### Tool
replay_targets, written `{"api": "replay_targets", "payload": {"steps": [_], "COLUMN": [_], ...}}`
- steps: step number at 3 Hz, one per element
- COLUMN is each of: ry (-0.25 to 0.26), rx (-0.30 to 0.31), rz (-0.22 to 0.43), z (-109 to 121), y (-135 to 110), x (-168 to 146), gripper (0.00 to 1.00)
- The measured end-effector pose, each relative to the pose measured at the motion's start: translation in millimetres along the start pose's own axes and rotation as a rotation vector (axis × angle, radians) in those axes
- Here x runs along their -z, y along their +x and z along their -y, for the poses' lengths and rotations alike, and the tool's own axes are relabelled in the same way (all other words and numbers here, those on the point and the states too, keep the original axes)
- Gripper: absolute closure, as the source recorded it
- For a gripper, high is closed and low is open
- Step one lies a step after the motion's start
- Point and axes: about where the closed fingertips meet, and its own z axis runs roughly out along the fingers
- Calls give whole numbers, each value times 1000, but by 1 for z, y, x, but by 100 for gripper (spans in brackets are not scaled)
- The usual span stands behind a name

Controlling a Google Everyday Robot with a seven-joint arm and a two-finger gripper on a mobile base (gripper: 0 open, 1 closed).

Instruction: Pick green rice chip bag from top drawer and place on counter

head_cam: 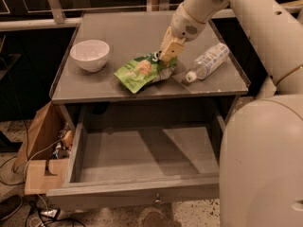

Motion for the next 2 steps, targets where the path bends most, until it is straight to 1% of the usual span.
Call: {"api": "replay_targets", "payload": {"steps": [1,2], "ry": [0,0], "rx": [0,0], "rz": [0,0], "z": [0,0], "y": [0,0], "x": [0,0], "gripper": [81,58]}}
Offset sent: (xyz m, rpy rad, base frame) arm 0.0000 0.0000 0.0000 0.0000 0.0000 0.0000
